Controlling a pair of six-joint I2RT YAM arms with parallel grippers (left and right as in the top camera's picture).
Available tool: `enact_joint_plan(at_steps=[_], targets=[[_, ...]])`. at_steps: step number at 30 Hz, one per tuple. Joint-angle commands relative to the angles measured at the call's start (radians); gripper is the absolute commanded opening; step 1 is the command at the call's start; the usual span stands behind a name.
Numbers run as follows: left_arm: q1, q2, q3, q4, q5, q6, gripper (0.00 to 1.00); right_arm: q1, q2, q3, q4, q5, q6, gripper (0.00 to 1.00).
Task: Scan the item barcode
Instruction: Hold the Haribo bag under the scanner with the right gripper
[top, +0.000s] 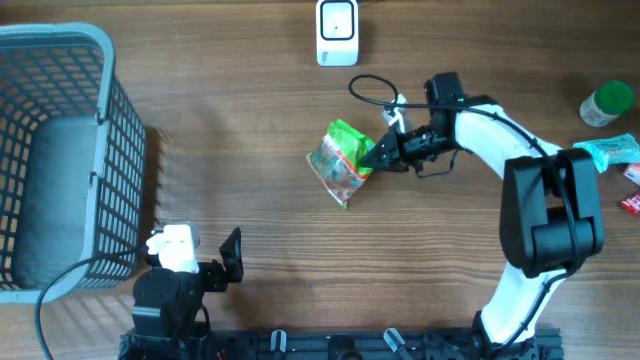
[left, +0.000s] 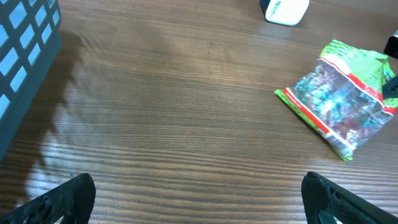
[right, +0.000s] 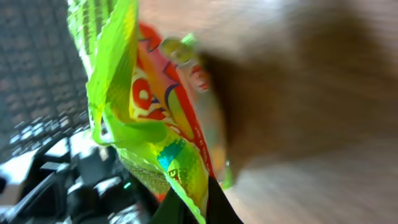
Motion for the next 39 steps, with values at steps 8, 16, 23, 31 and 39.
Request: enact_joint_plan(at_steps=[8, 16, 23, 31, 39], targets=[[-0.006, -0.008, -0.005, 0.002, 0.008, -0.005, 1.0, -0.013, -0.072, 0.114, -0.021, 0.114, 0.01, 0.04], [-0.005, -0.008, -0.005, 0.002, 0.008, -0.005, 1.0, -0.016, -0.116, 0.115, 0.041, -0.094, 0.028, 0.04], [-0.005, -0.008, -0.005, 0.002, 0.008, -0.005, 1.0, -0.065, -0.143, 0.115, 0.277, -0.724, 0.306, 0.04], [-0.006, -0.008, -0.005, 0.002, 0.008, -0.005, 1.0, -0.068, -0.153, 0.114, 0.626, -0.725, 0.833, 0.04], [-0.005, -0.008, -0.005, 0.002, 0.008, -0.005, 1.0, -0.05, -0.222, 0.115, 1.393, -0.686, 1.085, 0.05]])
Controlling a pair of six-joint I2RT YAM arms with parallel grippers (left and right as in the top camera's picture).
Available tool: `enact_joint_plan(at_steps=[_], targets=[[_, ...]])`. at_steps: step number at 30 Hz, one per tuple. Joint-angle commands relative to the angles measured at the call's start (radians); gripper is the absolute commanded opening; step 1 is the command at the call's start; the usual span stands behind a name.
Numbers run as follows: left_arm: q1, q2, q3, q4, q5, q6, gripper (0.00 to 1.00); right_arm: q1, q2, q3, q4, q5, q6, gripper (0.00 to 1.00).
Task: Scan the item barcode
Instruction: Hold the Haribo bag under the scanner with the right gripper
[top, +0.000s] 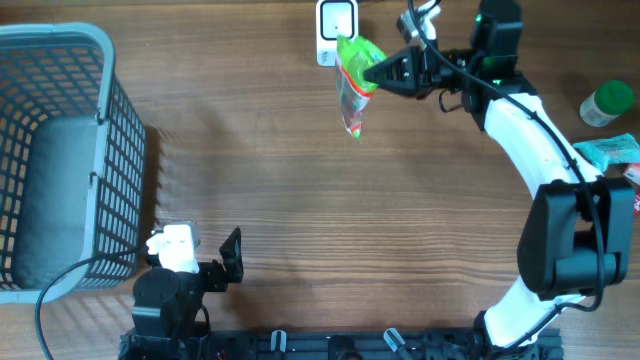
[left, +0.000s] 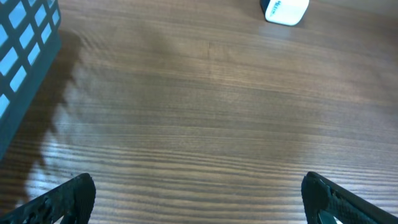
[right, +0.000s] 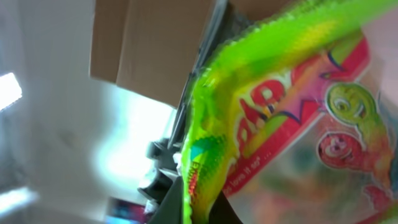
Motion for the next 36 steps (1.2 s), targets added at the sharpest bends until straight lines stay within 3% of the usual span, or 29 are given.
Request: enact_joint_plan(at_steps=[1, 2, 4, 8, 10, 16, 20, 23, 27, 36], targets=[[-0.006, -0.008, -0.005, 0.002, 0.008, -0.005, 1.0, 0.016, -0.085, 0.026, 0.552, 0.005, 0.313, 0.05], [-0.006, -0.008, -0.005, 0.002, 0.008, -0.005, 1.0, 0.016, -0.084, 0.026, 0.765, 0.032, 0.392, 0.05], [-0.005, -0.008, -0.005, 0.002, 0.008, -0.005, 1.0, 0.008, -0.084, 0.034, 0.86, 0.047, 0.377, 0.04], [-0.005, -0.008, -0.005, 0.002, 0.008, -0.005, 1.0, -0.014, -0.084, 0.039, 0.398, 0.181, -0.052, 0.04], [-0.006, -0.008, -0.005, 0.002, 0.008, -0.005, 1.0, -0.023, -0.084, 0.039, 0.201, 0.424, -0.202, 0.05], [-0.006, -0.008, -0.005, 0.002, 0.008, -0.005, 1.0, -0.016, -0.084, 0.062, -0.001, 0.897, -0.366, 0.05], [-0.006, -0.008, -0.005, 0.002, 0.008, -0.005, 1.0, 0.076, -0.084, 0.231, -0.351, 1.323, -0.7, 0.05], [-0.006, -0.008, -0.005, 0.002, 0.008, -0.005, 1.0, 0.155, -0.069, 0.291, -0.392, 1.518, -0.832, 0.04], [-0.005, -0.008, -0.005, 0.002, 0.008, -0.005, 1.0, 0.234, 0.034, 0.372, -0.389, 1.65, -0.961, 0.04], [-0.005, -0.008, -0.005, 0.002, 0.008, -0.005, 1.0, 0.295, 0.399, 0.727, -0.519, 1.676, -1.037, 0.04]])
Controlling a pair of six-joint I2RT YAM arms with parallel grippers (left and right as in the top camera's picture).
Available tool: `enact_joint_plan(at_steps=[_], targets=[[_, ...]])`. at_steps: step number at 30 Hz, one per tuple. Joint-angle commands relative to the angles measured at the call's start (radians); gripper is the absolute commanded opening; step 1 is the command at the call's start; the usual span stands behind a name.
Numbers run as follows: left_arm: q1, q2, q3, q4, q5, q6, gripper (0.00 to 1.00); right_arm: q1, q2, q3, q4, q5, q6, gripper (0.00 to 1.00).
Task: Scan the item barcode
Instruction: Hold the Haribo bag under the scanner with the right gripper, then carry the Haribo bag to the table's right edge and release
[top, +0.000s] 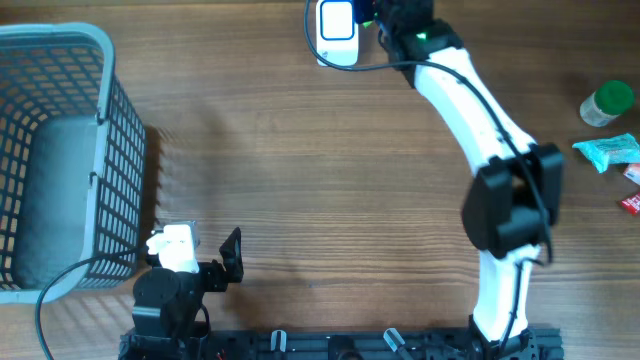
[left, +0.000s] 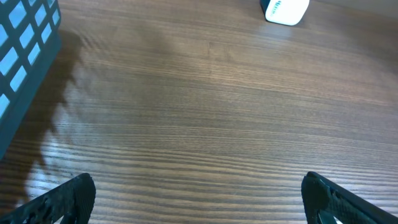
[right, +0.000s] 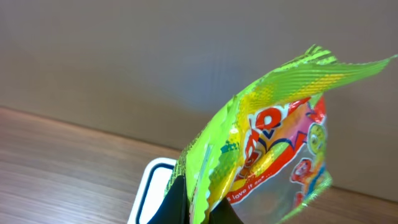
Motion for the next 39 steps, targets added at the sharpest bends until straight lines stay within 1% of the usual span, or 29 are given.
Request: enact_joint_plan(at_steps=[1, 5, 7, 12, 16, 18, 25, 31, 35, 37, 39], targets=[[-0.006, -0.008, -0.004, 0.002, 0.008, -0.005, 1.0, 0.049, 0.098, 0.138, 0.004, 0.031, -0.053, 0.05], [-0.005, -0.008, -0.004, 0.002, 0.008, -0.005, 1.0, 0.083, 0.17, 0.15, 0.049, 0.103, -0.083, 0.05], [-0.006, -0.008, -0.004, 0.002, 0.008, -0.005, 1.0, 0.1, 0.2, 0.15, 0.082, 0.182, -0.114, 0.05], [-0.005, -0.008, -0.004, 0.002, 0.008, -0.005, 1.0, 0.127, 0.221, 0.15, 0.147, 0.264, -0.189, 0.05], [-0.006, -0.008, -0.004, 0.002, 0.008, -0.005, 1.0, 0.127, 0.222, 0.152, 0.153, 0.388, -0.289, 0.04], [-0.006, -0.008, -0.004, 0.002, 0.008, -0.005, 1.0, 0.128, 0.222, 0.154, 0.146, 0.383, -0.341, 0.05], [-0.005, -0.008, -0.004, 0.002, 0.008, -0.005, 1.0, 0.139, 0.269, 0.154, 0.121, 0.331, -0.341, 0.05], [-0.005, -0.008, -0.004, 0.002, 0.008, -0.005, 1.0, 0.152, 0.313, 0.154, 0.121, 0.39, -0.402, 0.05], [-0.006, -0.008, -0.004, 0.002, 0.008, -0.005, 1.0, 0.154, 0.319, 0.159, 0.121, 0.412, -0.371, 0.05], [-0.005, -0.008, -0.004, 0.002, 0.008, -0.005, 1.0, 0.155, 0.309, 0.212, 0.076, 0.464, -0.352, 0.04], [-0.006, -0.008, -0.004, 0.002, 0.008, -0.005, 1.0, 0.155, 0.29, 0.275, -0.02, 0.507, -0.348, 0.04]])
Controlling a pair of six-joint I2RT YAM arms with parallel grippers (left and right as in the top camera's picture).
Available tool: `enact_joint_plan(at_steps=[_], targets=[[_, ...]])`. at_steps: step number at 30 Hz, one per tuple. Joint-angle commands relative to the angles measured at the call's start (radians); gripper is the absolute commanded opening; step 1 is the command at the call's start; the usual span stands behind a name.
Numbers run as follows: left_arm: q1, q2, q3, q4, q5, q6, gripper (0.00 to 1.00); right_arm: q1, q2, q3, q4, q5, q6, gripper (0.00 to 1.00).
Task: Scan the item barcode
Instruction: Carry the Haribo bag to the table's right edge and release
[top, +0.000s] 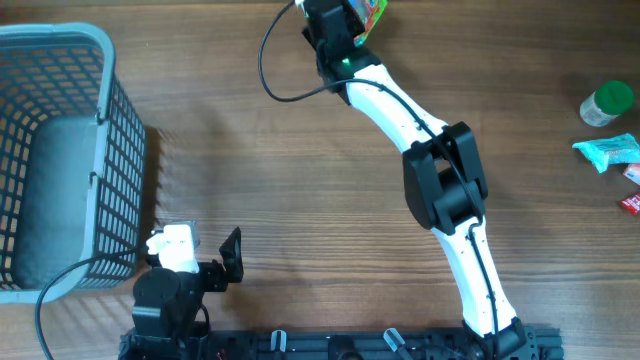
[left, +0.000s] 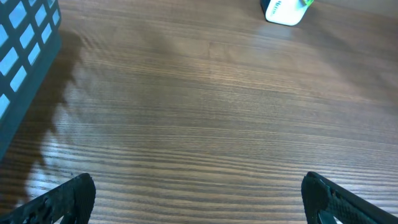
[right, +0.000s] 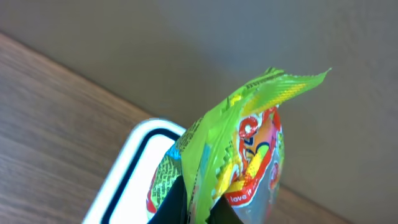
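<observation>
A green candy bag (right: 249, 140) with red and yellow print hangs right in front of the white scanner (right: 127, 177). My right gripper (right: 199, 208) is shut on the bag's crimped edge. From overhead the right arm reaches to the table's far edge and covers the scanner; only the bag (top: 369, 10) shows beside the wrist. The left wrist view has the scanner (left: 285, 10) far off with a green corner of the bag (left: 306, 3) beside it. My left gripper (left: 199, 202) rests open over bare wood at the near left.
A grey mesh basket (top: 55, 150) stands at the left, its wall (left: 25, 50) near the left gripper. A green-capped bottle (top: 607, 103), a teal packet (top: 610, 152) and small red items (top: 632, 190) lie at the right edge.
The right wrist has moved left along the far edge and now covers the scanner from overhead. The bag is closer to the scanner's face. The left arm has not moved.
The right gripper was shut on the bag at the table's middle, low over the wood. Then it held the bag up just right of the scanner, then at the far edge beside it, and now directly over the scanner. The left gripper stayed open throughout.
</observation>
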Motion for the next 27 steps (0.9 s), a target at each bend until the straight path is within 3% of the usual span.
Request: enact_joint_plan(at_steps=[1, 7, 11, 15, 19, 22, 24, 25, 26, 27], targets=[[-0.005, -0.008, -0.004, 0.002, 0.008, -0.005, 1.0, 0.0, -0.028, 0.151, -0.146, 0.133, 0.031, 0.04], [-0.005, -0.008, -0.004, 0.002, 0.008, -0.005, 1.0, -0.087, -0.226, 0.227, -0.617, 0.252, 0.257, 0.04], [-0.005, -0.008, -0.004, 0.002, 0.008, -0.005, 1.0, -0.268, -0.327, 0.227, -1.117, 0.208, 0.682, 0.04], [-0.006, -0.008, -0.004, 0.002, 0.008, -0.005, 1.0, -0.501, -0.328, 0.196, -1.453, 0.094, 0.973, 0.04], [-0.005, -0.008, -0.004, 0.002, 0.008, -0.005, 1.0, -0.665, -0.328, 0.011, -1.411, 0.092, 1.022, 0.04], [-0.006, -0.008, -0.004, 0.002, 0.008, -0.005, 1.0, -0.76, -0.327, -0.278, -1.109, -0.039, 0.919, 0.05], [-0.006, -0.008, -0.004, 0.002, 0.008, -0.005, 1.0, -0.768, -0.327, -0.342, -1.043, -0.037, 0.901, 0.04], [-0.005, -0.008, -0.004, 0.002, 0.008, -0.005, 1.0, -0.769, -0.327, -0.357, -1.03, -0.037, 0.883, 0.08], [-0.006, -0.008, -0.004, 0.002, 0.008, -0.005, 1.0, -0.769, -0.327, -0.35, -1.036, -0.042, 0.863, 0.58], [-0.006, -0.008, -0.004, 0.002, 0.008, -0.005, 1.0, -0.769, -0.332, -0.331, -1.053, -0.044, 0.863, 0.77]])
